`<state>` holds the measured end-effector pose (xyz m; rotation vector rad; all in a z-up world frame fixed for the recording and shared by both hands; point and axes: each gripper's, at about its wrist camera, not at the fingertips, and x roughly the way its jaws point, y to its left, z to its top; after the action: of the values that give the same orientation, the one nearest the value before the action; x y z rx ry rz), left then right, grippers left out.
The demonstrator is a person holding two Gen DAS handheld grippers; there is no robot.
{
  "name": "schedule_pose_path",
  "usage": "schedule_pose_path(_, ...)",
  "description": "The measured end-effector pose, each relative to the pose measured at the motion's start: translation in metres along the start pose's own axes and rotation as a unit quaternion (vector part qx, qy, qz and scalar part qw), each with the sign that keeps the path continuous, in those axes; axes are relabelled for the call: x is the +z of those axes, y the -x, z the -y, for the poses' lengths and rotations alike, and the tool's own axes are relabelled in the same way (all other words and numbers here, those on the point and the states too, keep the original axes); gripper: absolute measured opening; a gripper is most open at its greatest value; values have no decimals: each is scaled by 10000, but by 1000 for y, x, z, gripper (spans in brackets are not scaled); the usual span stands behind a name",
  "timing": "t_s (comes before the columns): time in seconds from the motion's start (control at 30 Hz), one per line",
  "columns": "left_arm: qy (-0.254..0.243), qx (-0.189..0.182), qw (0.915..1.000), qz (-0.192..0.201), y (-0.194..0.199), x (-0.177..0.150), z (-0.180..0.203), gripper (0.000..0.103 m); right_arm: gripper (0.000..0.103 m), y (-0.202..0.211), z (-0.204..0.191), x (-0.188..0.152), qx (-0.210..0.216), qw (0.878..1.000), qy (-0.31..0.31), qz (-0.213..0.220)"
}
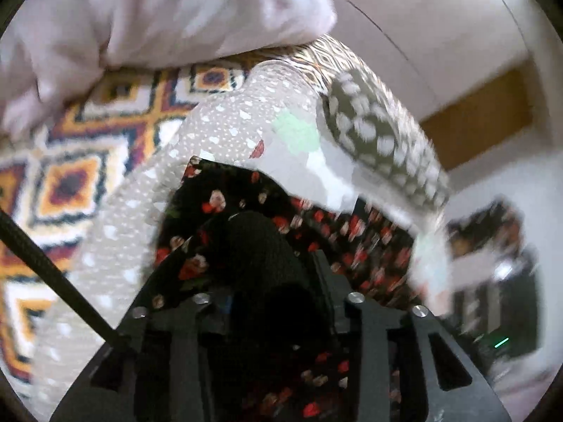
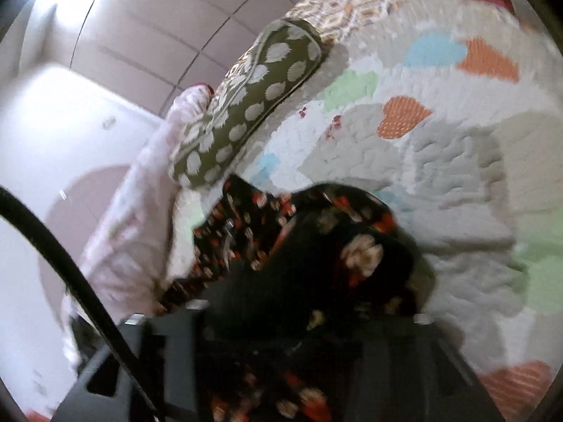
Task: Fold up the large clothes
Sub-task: 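Lay the dress edge down on the dress with the right gripper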
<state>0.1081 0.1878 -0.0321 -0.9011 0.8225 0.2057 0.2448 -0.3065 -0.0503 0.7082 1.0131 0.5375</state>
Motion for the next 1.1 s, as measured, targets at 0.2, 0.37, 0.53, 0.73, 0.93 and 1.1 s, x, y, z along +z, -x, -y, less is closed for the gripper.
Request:
schedule_pose_path(0.2,381,210,9987,274,-1,22,-12,42,68,-21,15,25,246,9955,-851,321)
schedule_pose_path(0.37,-163,689,9967,387,15,15,-4,52,68,-24,-1,36,-12,9984,-452,332)
schedule_pose_path(0.53,-1012,1222,9862,476,38,-8,6,55,72,13,-21,28,-286,9978,338,496)
schedule_pose_path(0.73,-1841,1465,9716,243,45,-44,6,65,72,67,-26,-22,-820,9881,1208,490)
schedule_pose_path(0.93,-2306,2447,9417,62,18,-58,-14,74,72,72,4,-84,-1316,9785,1577,176)
schedule_pose_path(1.1,-1144,2428,9629,282,40,-34,-47,71,72,60,39,-109,-1919,9655,1742,243)
